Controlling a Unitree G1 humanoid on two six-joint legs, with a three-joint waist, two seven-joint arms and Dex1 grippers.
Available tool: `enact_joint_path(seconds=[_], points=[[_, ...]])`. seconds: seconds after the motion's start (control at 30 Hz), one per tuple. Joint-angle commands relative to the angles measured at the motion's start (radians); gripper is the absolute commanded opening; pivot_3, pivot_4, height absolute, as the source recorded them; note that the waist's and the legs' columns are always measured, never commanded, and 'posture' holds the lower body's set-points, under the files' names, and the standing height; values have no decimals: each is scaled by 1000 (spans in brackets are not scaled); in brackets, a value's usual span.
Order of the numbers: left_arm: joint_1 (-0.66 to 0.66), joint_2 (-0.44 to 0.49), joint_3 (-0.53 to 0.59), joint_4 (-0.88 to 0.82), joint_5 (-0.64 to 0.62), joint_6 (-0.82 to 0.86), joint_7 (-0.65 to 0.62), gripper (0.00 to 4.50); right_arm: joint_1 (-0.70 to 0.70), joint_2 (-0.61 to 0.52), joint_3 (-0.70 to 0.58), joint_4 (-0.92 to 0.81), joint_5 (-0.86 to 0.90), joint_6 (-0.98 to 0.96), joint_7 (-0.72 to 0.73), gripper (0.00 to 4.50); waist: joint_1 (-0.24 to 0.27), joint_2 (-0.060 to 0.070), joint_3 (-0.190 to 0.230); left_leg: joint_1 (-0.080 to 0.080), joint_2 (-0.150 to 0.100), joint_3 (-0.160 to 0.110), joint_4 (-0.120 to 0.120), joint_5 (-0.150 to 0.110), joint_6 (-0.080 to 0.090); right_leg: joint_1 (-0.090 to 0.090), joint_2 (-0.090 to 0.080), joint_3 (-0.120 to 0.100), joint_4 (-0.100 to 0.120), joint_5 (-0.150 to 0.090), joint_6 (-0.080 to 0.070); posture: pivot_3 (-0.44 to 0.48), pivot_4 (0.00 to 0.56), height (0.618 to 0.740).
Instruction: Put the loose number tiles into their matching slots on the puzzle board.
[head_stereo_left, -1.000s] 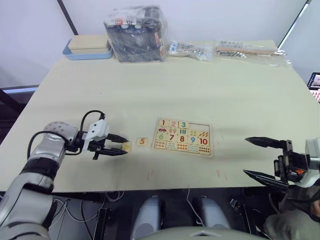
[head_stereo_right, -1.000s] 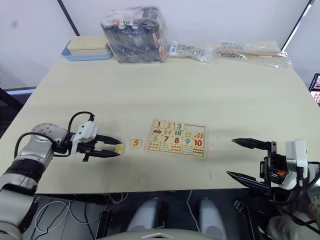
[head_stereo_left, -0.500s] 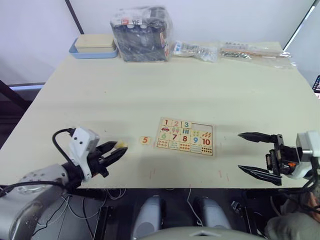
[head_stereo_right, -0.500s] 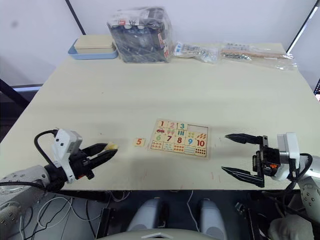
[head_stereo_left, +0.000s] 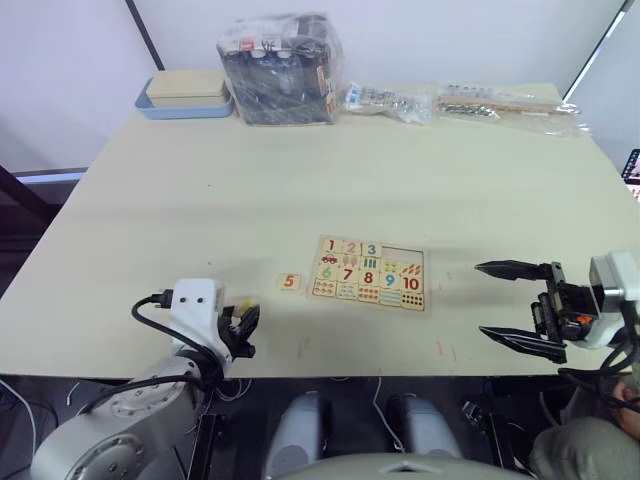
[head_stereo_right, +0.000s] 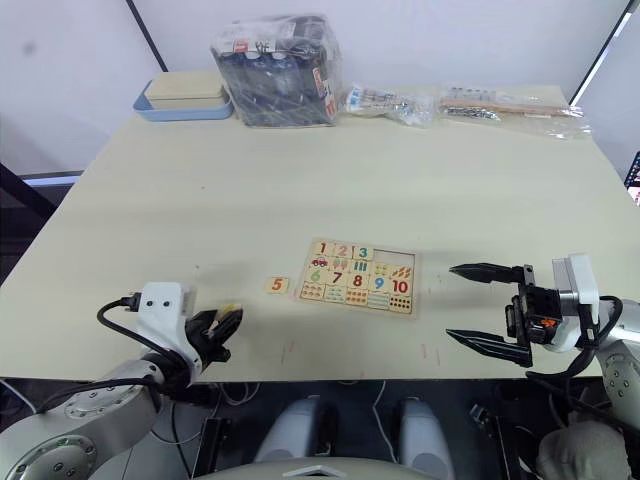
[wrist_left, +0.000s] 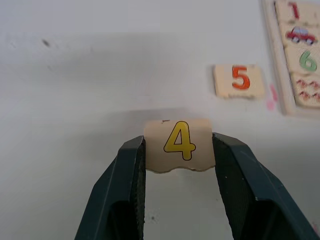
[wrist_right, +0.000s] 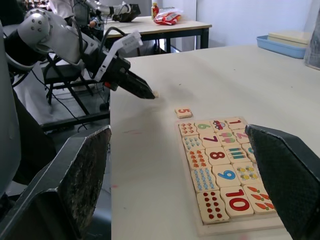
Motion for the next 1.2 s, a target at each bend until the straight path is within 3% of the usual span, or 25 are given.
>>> enact_joint_path(seconds=[0.03, 0.23, 0.43, 0.57, 0.67, 0.73, 0.83, 1.0, 1.1, 1.2], points=[[-23, -6, -17, -2, 14, 25, 21, 1454, 8, -19, -39, -24, 27, 6, 11, 4500, -1, 0, 0, 0, 0, 0, 0, 0, 0, 0, 0, 0, 0, 0, 0, 0, 150, 740], [-51, -23, -29, 23, 20, 104, 45, 1454, 19, -23, -47, -37, 31, 13, 2, 4500, -2, 0, 0, 0, 0, 0, 0, 0, 0, 0, 1, 0, 0, 0, 0, 0, 150, 740], [-44, -55, -12, 4, 6, 108, 26, 4246, 12, -29, -47, -34, 32, 21, 4, 4500, -2, 1, -1, 1, 0, 0, 0, 0, 0, 0, 1, 1, 0, 0, 0, 0, 150, 740], [-3, -29, 58, -53, -41, 65, -31, 4414, 2, -32, -43, -25, 33, 24, 9, 4500, -4, 1, 0, 1, 1, 0, 0, 0, 0, 0, 1, 1, 0, 0, 0, 0, 150, 740], [48, 48, 132, -77, -89, 38, -118, 4414, -10, -28, -34, -21, 34, 25, 13, 4500, -3, 1, 0, 1, 1, 0, 0, 0, 0, 0, 1, 0, 0, -1, -1, 0, 150, 740], [82, 149, 231, -57, -142, -7, -282, 4414, -23, -20, -19, -13, 33, 22, 21, 4500, -2, 0, 0, 0, 1, 1, 0, 0, 0, 0, 0, 0, 0, -1, -1, 0, 150, 740], [156, 347, 288, -18, -29, -150, -645, 4414, -37, -9, -5, -8, 30, 20, 32, 4500, -1, 1, 0, 0, 1, 0, 0, 0, 0, -1, -1, -1, -1, -1, -2, 0, 150, 740], [240, 497, 337, 203, 155, -423, -1117, 4414, -39, -8, 14, -10, 23, 15, 63, 4500, -4, 4, 1, -1, 0, 5, -2, 0, 0, -4, -2, 1, -1, -1, -1, 0, 150, 740], [206, 584, 333, 380, 228, -576, -1385, 4414, -30, -5, 14, -12, 11, -9, 79, 4500, -1, 3, 2, -1, 1, 4, -3, 0, -1, -5, 0, -1, -1, -1, -2, 0, 150, 740], [115, 617, 279, 530, 272, -679, -1518, 4414, -12, 2, 18, -27, 3, -23, 80, 4500, -1, 5, 2, -1, 1, 5, -3, 0, -1, -6, 0, -1, -1, -2, -2, 0, 150, 740]])
